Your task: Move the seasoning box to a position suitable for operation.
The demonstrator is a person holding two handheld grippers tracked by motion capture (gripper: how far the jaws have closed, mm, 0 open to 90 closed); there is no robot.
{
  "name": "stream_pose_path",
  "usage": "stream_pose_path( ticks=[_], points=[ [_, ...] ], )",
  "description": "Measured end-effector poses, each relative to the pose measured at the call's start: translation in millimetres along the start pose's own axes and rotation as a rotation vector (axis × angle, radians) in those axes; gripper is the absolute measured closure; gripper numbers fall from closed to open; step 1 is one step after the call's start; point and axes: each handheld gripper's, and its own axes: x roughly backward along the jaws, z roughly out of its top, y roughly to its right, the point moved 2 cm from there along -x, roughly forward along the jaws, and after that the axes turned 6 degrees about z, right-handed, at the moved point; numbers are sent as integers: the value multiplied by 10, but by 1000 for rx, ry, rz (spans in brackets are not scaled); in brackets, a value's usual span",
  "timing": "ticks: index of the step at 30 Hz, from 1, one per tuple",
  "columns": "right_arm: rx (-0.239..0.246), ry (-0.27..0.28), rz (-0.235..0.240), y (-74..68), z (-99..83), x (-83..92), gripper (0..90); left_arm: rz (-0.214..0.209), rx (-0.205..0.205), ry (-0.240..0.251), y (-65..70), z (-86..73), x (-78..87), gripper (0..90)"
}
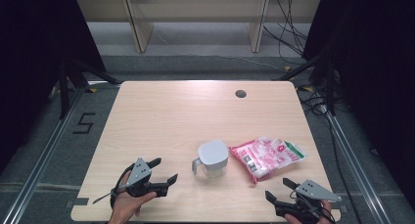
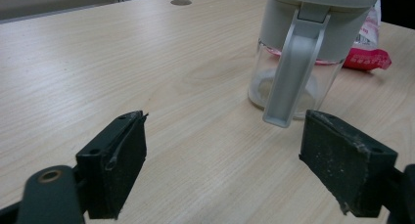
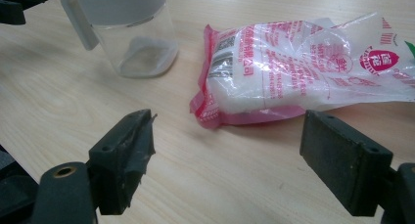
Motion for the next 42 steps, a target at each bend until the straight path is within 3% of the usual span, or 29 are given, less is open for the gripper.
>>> stream_pose_path(
  ticks=[3, 6, 7, 11, 12, 16, 21, 25, 28, 32, 34, 35, 36, 38, 42],
  points=[
    [39, 5, -7, 25, 7, 2, 210, -4, -5, -3, 19, 10, 12, 222],
    [21, 2, 6, 13, 1, -10, 210, -28, -13, 17, 39, 25, 9, 248],
    [-6, -9, 5, -12, -2, 1, 210, -30, -13, 22, 47, 34, 15, 269],
    [-2, -9, 3, -8, -3, 1, 210, -64, -14, 42, 67, 50, 0, 310],
    [25, -6, -1, 12, 0, -1, 210, -71, -24, 38, 68, 52, -8, 310],
    [24, -3, -3, 14, 2, 4, 210, -86, -50, 36, 97, 77, -66, 352],
    [12, -7, 4, 8, -2, -6, 210, -140, -53, 46, 173, 153, -145, 415],
    [24, 1, -2, 26, -4, -20, 210, -179, -80, 46, 252, 244, -265, 434],
    [-3, 0, 0, 0, -6, -2, 210, -188, -93, 34, 274, 256, -332, 459],
    [17, -9, 3, 12, -3, -3, 210, -194, -85, 35, 293, 281, -379, 499],
    [20, 2, 0, 13, -6, -21, 211, -200, -112, 37, 296, 312, -418, 517],
    [-15, -18, 2, -14, -7, -1, 210, -207, -111, 34, 306, 319, -442, 530],
    [-14, -19, 1, -12, -7, -2, 211, -207, -133, 34, 308, 335, -492, 544],
    [8, 1, -2, 7, -10, -17, 210, -209, -118, 30, 328, 339, -529, 568],
    [-8, -15, 6, -12, -11, -7, 210, -217, -144, 39, 352, 347, -587, 618]
  ],
)
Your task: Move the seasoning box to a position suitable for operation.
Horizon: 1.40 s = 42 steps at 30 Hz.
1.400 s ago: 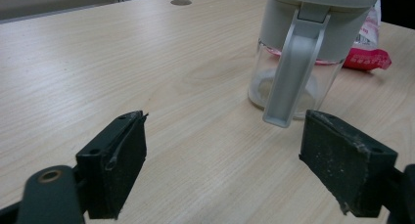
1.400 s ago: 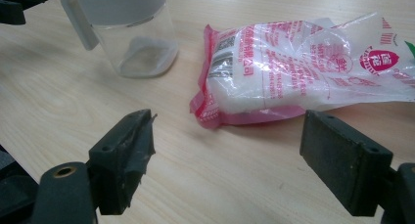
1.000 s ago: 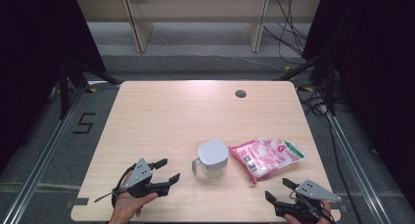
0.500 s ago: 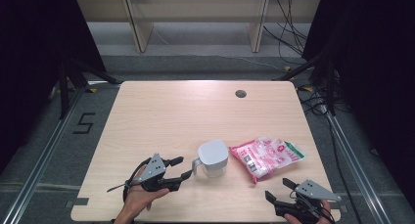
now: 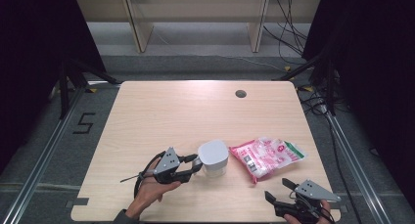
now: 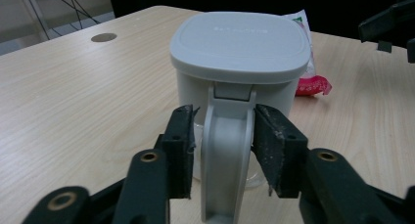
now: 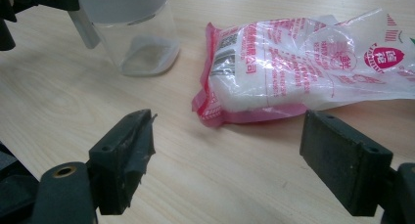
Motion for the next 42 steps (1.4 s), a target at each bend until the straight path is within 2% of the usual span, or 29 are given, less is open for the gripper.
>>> stream_pose_path(
  ticks=[1, 2, 7, 9, 10, 12, 13, 14, 17, 20, 21, 22, 23, 29, 30, 36, 38, 39, 42],
  points=[
    [0, 0, 0, 0, 0, 0, 210, -8, -7, 1, 3, 1, -17, 618],
    [37, 13, -1, 26, 4, -12, 210, -2, -14, -6, 8, 8, -26, 637],
    [26, 11, 2, 16, 1, -17, 211, -4, -11, -9, 12, 10, -29, 644],
    [36, 12, 5, 23, 3, -21, 210, -7, -7, 2, 31, 8, -33, 656],
    [37, 11, 3, 25, 4, -21, 210, -6, -25, 3, 31, 7, -32, 656],
    [34, 12, 3, 18, 2, -17, 211, -3, -21, 8, 74, 6, -42, 683],
    [34, 12, 3, 18, 2, -17, 211, 8, -20, 10, 85, 8, -48, 683],
    [33, 12, 4, 18, 2, -18, 211, 15, -43, 8, 80, 12, -45, 683],
    [36, 12, 2, 25, 4, -13, 211, 30, -67, 20, 82, 5, -54, 683],
    [34, 10, 2, 24, 3, -14, 211, 57, -76, 15, 74, 6, -55, 683],
    [31, 12, 5, 20, 3, -18, 211, 67, -64, 16, 72, 2, -60, 683],
    [31, 12, 5, 20, 3, -18, 211, 74, -78, 20, 49, 2, -65, 683],
    [33, 9, 2, 22, 0, -16, 211, 90, -68, 21, 36, 3, -73, 683],
    [33, 9, 1, 23, 0, -16, 212, 123, -57, 20, -40, 9, -109, 683],
    [32, 9, 1, 24, 0, -16, 212, 129, -71, 15, -67, 12, -112, 683],
    [39, 11, -3, 33, -1, -24, 211, 121, -54, 30, -151, 25, -181, 682],
    [37, 11, -2, 32, -1, -26, 212, 120, -64, 27, -169, 29, -186, 682],
    [2, 2, 0, -2, -10, -22, 211, 106, -57, 33, -198, 32, -202, 682],
    [4, 3, 1, 0, -8, -25, 212, 107, -51, 31, -234, 33, -211, 678]
  ],
)
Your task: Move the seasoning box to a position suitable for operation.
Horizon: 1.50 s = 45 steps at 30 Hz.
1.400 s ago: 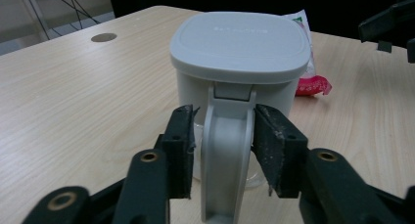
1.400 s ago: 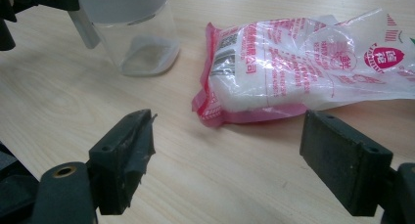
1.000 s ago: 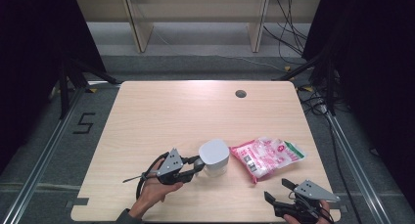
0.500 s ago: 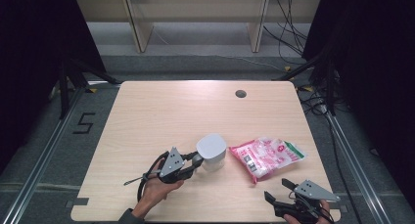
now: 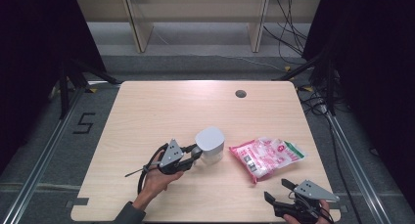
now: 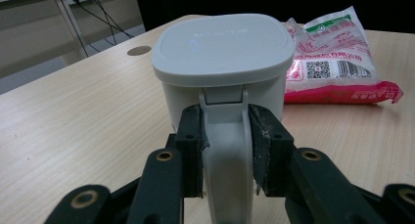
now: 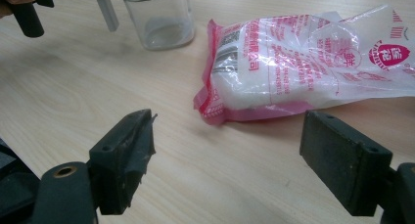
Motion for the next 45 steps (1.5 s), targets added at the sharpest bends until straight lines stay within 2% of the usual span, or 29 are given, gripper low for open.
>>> stream_pose_path(
  ticks=[6, 7, 9, 11, 12, 13, 14, 16, 17, 19, 20, 21, 22, 23, 26, 27, 29, 31, 34, 35, 38, 39, 42, 43, 45],
  points=[
    [-1, -1, -2, 1, 0, 3, 212, 19, 11, -4, -68, -19, -6, 654],
    [-1, -1, -1, 0, -1, 3, 212, 46, -14, -16, -85, -32, -1, 639],
    [32, 6, 2, 23, 6, 5, 212, 80, -36, -42, -108, -62, 0, 644],
    [36, 8, 1, 30, 7, 0, 212, 86, -2, -49, -136, -92, -9, 642],
    [-6, -3, 5, -8, 0, 7, 212, 92, -4, -52, -148, -99, -12, 645],
    [-6, -3, 5, -8, 0, 7, 212, 101, 8, -49, -150, -107, -23, 645],
    [3, -2, 1, -5, 0, 3, 212, 128, 11, -58, -164, -121, -26, 650],
    [17, 0, 5, 11, 4, 1, 212, 137, 14, -69, -170, -127, -22, 655],
    [-4, -5, 3, -9, 0, 6, 212, 152, 13, -74, -179, -138, -26, 661],
    [2, -2, 1, -5, -1, 3, 212, 186, 43, -68, -190, -162, -44, 687],
    [14, -2, 4, 9, 2, 3, 212, 186, 43, -68, -190, -162, -44, 696],
    [14, -2, 4, 9, 2, 3, 212, 206, 43, -72, -196, -163, -40, 696],
    [16, -2, 5, 10, 3, 1, 212, 204, 54, -68, -197, -164, -45, 703],
    [-6, -9, 4, -10, -1, 5, 212, 200, 62, -70, -202, -166, -41, 705],
    [0, -6, 5, -8, 0, 4, 212, 176, 86, -60, -219, -176, -32, 708],
    [22, -1, 1, 17, 2, -3, 212, 176, 84, -61, -214, -175, -26, 707],
    [-1, -6, 5, -8, 0, 5, 212, 153, 74, -61, -197, -174, -10, 705],
    [21, -2, 1, 16, 2, -2, 212, 145, 72, -64, -188, -173, -10, 705],
    [13, 0, 5, 8, 2, 4, 212, 134, 67, -62, -172, -168, -9, 705],
    [13, 0, 5, 8, 2, 4, 212, 119, 71, -56, -164, -171, -13, 705],
    [2, -2, 1, 2, -1, 2, 212, 116, 58, -58, -154, -169, 3, 704],
    [0, -3, 0, 3, -1, 4, 212, 98, 67, -57, -152, -177, 10, 704],
    [-9, -12, 3, 4, 0, 15, 212, 86, 64, -48, -144, -181, 15, 703],
    [9, -9, 5, 23, 2, 10, 212, 81, 55, -55, -142, -180, 19, 704],
    [4, -10, 6, 18, 1, 11, 212, 72, 59, -54, -128, -178, 20, 703]
  ],
)
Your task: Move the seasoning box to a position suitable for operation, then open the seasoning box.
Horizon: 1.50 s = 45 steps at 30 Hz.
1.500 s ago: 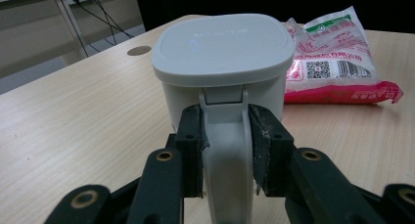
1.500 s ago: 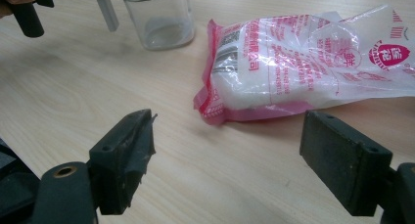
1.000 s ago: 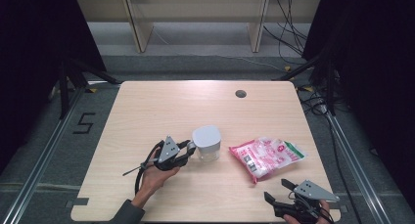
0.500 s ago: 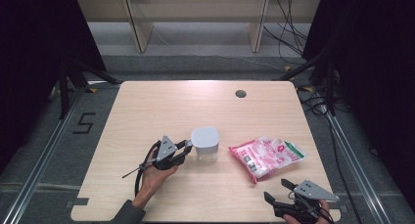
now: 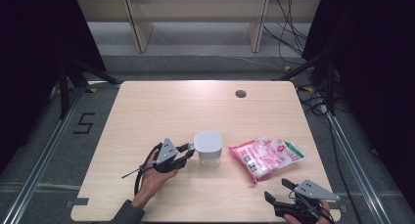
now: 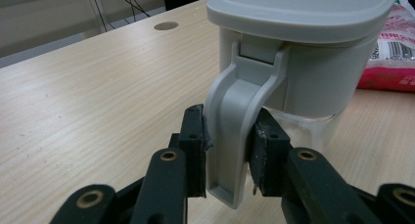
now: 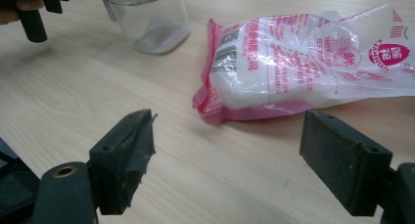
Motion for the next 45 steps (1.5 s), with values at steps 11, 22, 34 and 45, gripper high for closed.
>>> stream_pose_path(
  ticks=[11, 22, 34, 45],
  points=[
    [26, 0, 3, 21, 1, -2, 212, -43, 2, -13, -3, 0, 48, 651],
    [43, 11, -6, 47, -1, -3, 211, -124, 11, -13, -45, 159, 289, 346],
    [31, -2, -2, 30, -9, -2, 211, -137, 33, 15, 22, 362, 442, 350],
    [26, 0, 1, 24, -13, -17, 211, -139, 57, 36, 46, 472, 481, 462]
  ],
)
